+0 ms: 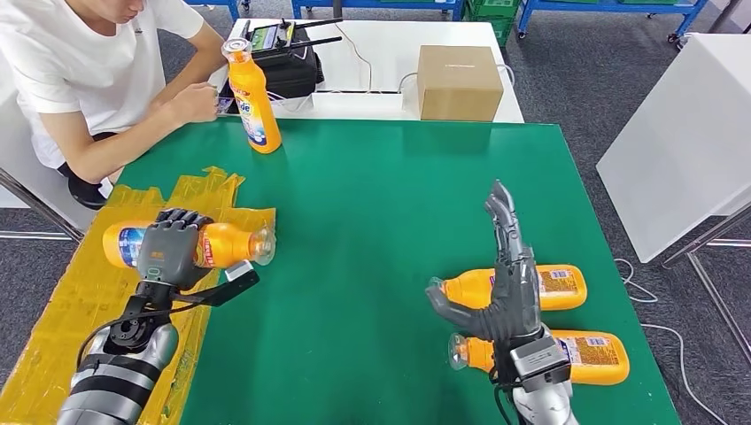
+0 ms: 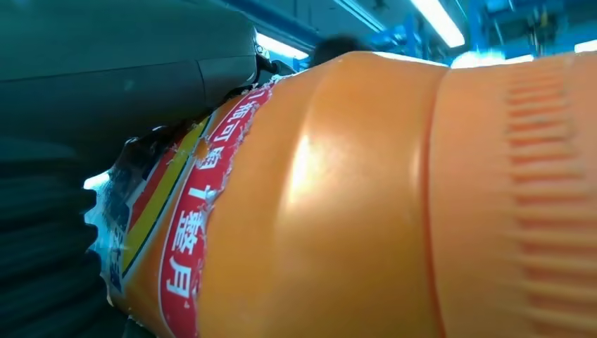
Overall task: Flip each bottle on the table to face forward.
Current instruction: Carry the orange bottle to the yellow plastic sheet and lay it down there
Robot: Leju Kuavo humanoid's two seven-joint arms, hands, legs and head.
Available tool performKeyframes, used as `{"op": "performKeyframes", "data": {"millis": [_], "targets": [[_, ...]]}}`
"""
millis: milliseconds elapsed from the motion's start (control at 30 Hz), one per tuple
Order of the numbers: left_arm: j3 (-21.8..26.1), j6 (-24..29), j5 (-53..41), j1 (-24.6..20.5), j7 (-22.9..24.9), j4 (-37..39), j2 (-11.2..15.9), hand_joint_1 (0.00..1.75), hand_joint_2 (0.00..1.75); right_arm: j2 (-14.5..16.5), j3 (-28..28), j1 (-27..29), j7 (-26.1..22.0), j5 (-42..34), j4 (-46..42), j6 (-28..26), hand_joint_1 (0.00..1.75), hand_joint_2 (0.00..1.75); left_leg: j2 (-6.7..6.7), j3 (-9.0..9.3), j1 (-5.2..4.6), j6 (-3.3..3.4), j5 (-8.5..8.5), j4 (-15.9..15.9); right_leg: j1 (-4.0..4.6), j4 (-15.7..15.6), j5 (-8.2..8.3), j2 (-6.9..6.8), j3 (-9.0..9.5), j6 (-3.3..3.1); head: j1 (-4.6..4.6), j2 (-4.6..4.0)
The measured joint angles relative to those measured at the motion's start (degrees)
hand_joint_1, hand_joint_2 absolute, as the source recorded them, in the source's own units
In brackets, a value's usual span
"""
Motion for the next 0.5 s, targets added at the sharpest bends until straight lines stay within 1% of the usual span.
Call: {"op": "performKeyframes", "data": {"millis": [100,200,500], "targets": [[0.1,0.4,-1.9,-0.2,0.6,4.3,1.1,1.75,1.75,-0.2,-1.8,0.3,0.0,-0.6,-0.4,0.6,0.00,1.75,0.00,-0.01,0.00,0.00,0.00,0.0,0.00,0.0,0.00,0.00,0.00,0.00,0.01,0.00],[0.1,0.5,-2.1,-0.5,0.6,6.7,1.6,1.75,1.75,-0.4,-2.6,0.4,0.0,-0.7,-0.7,0.8,0.00,1.75,0.00,-0.02,0.00,0.00,0.00,0.0,-0.01,0.0,0.00,0.00,0.00,0.00,0.01,0.00],[0.1,0.3,-2.3,-1.1,0.7,9.6,2.0,1.75,1.75,-0.4,-3.4,0.6,0.0,-0.7,-0.8,0.8,0.00,1.75,-0.01,-0.01,-0.01,0.00,0.00,0.0,-0.01,0.0,0.00,0.00,0.01,0.00,0.01,0.00]]}}
